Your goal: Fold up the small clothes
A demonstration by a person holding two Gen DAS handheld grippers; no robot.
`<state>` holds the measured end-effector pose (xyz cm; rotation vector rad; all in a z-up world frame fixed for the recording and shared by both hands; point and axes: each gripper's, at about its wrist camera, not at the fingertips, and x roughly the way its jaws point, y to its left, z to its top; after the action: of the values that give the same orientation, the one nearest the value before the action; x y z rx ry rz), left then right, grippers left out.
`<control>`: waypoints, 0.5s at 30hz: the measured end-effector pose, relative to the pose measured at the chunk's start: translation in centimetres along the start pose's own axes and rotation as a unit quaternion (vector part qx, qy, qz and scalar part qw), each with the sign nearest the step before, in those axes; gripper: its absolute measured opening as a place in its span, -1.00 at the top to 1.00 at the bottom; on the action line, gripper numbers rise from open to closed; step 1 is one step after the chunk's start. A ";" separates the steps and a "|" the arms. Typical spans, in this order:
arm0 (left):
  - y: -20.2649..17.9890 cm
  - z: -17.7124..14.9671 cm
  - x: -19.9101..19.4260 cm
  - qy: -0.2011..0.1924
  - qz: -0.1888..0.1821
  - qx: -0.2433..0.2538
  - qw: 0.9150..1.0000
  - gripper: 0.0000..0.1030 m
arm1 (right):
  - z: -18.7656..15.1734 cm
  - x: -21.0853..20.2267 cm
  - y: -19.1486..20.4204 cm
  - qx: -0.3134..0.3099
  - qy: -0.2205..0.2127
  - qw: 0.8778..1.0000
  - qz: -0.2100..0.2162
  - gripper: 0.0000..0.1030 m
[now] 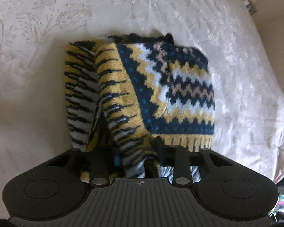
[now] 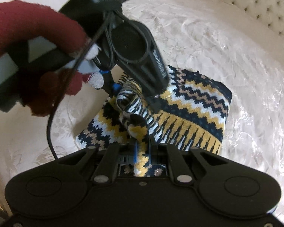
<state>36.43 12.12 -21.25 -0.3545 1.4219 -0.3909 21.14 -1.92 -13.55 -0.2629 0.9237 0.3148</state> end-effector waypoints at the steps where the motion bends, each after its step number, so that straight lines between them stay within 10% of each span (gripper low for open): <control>1: 0.1 -0.1 -0.2 -0.010 -0.002 -0.005 1.000 0.61 | 0.0 0.0 0.0 0.000 0.000 1.000 0.001 0.68; 8: -1.4 -1.1 -4.4 -0.072 -0.001 0.068 0.995 0.66 | 0.4 -1.6 0.5 0.021 -0.021 0.999 0.030 0.68; 15: 2.5 -0.7 -2.4 -0.060 0.038 0.038 0.997 0.65 | 1.2 1.4 3.0 0.016 0.003 0.996 0.083 0.67</control>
<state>35.66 15.44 -20.41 -0.2577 1.2955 -0.3555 21.69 1.52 -14.30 -0.1582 0.9582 0.4521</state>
